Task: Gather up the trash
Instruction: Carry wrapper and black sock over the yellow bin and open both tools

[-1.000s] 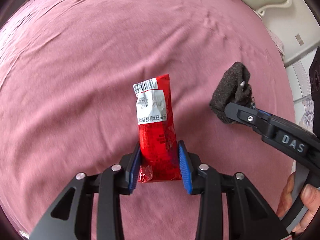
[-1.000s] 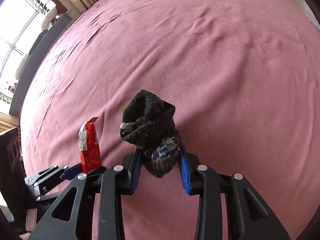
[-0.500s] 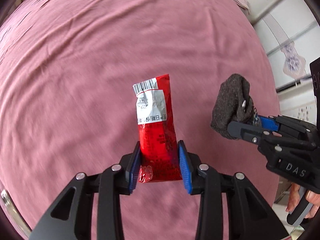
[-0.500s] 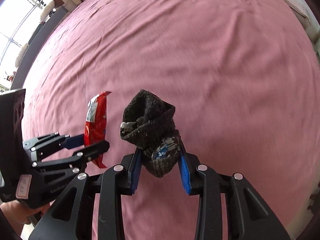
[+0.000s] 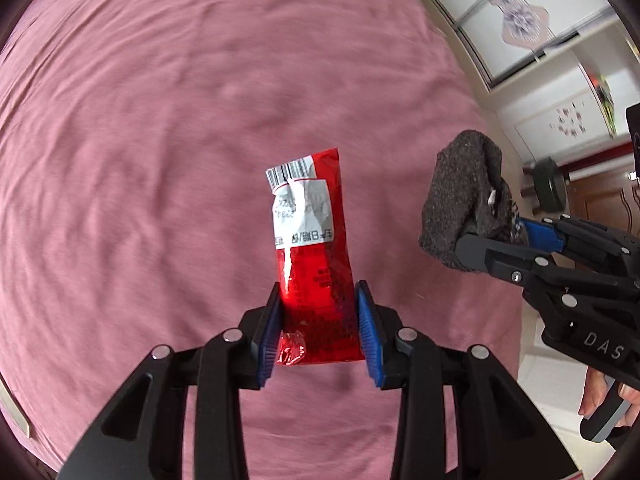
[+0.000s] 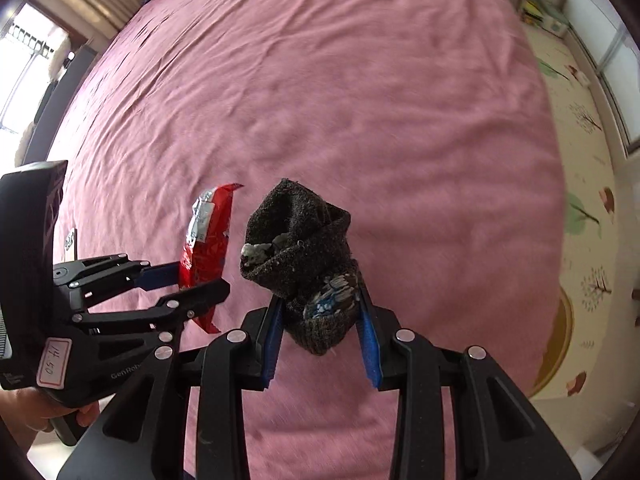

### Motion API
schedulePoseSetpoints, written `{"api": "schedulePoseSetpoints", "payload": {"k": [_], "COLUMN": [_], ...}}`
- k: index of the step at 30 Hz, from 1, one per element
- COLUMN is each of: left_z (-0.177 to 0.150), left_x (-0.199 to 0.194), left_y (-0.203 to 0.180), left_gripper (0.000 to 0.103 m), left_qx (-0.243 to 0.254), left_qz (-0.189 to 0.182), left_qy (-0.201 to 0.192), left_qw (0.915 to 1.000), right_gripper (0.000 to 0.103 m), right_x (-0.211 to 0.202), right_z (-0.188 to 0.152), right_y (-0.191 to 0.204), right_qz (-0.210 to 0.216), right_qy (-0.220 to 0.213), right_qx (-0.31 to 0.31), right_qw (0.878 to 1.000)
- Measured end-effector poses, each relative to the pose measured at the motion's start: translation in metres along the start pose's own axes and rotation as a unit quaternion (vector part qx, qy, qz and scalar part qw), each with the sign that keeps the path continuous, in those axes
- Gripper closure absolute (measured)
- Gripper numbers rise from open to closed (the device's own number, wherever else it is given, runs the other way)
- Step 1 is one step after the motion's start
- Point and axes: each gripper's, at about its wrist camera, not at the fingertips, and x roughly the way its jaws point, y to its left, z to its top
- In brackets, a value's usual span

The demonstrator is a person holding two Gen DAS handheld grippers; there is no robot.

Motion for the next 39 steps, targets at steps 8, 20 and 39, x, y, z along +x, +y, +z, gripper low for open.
{"api": "schedulePoseSetpoints", "payload": {"k": [8,20,39], "left_z": [-0.026,-0.025,0.008], "left_x": [0.012,0.029,0.101], "left_y": [-0.106,-0.243,-0.392], "left_gripper": [0.067,0.067,0.067], "left_qx": [0.079,0.195,0.293], "left_qz": [-0.014,-0.025,-0.041], "left_qy": [0.019,0.047,0.101], "left_qw": [0.9966,0.9794,0.9499], "right_gripper": [0.07,0.069,0.067], "right_x": [-0.038,-0.092,-0.12], "right_z": [-0.058,-0.125,-0.187], "right_y": [-0.066,-0.176,-0.324], "right_qz": [-0.013,-0.036,-0.06], "right_qy": [-0.018,-0.047,-0.08], "right_qx": [0.062,0.156,0.284], "right_qw": [0.998,0.986,0.954]}}
